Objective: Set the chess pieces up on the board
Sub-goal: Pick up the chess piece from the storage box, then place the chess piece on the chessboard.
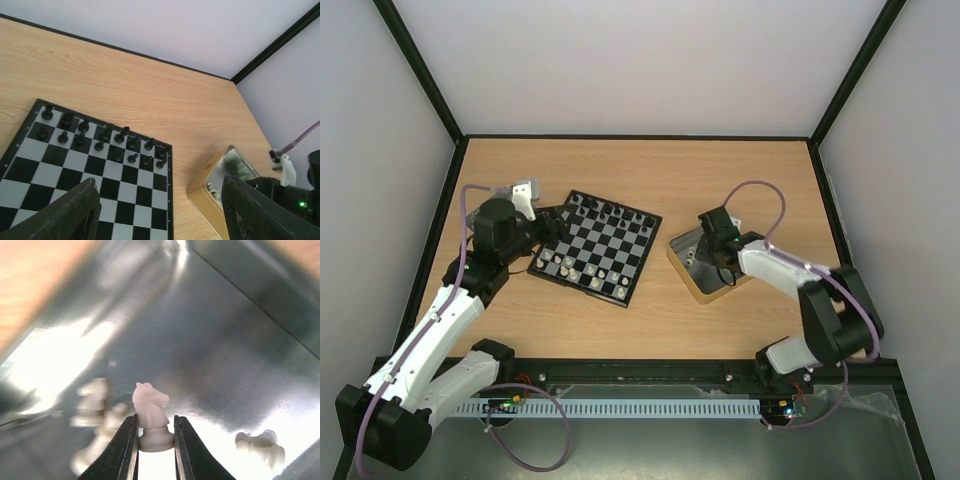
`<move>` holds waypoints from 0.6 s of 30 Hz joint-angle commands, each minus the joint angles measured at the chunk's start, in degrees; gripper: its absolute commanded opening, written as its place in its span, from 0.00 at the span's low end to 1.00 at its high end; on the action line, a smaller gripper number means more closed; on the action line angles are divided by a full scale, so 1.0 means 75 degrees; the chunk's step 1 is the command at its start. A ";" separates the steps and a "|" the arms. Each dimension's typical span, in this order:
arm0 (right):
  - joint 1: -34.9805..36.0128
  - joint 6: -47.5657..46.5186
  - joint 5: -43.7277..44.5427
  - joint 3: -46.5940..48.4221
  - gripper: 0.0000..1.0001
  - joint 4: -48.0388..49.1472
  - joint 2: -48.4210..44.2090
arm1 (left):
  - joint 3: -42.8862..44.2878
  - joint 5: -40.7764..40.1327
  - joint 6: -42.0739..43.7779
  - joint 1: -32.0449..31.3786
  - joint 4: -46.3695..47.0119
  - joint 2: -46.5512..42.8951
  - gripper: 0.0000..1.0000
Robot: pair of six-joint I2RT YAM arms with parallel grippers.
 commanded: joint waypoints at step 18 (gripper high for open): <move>0.0462 0.0097 -0.7973 -0.0430 0.14 0.6527 -0.3233 | 0.0579 0.4482 -0.2870 -0.0479 0.3036 0.1231 0.80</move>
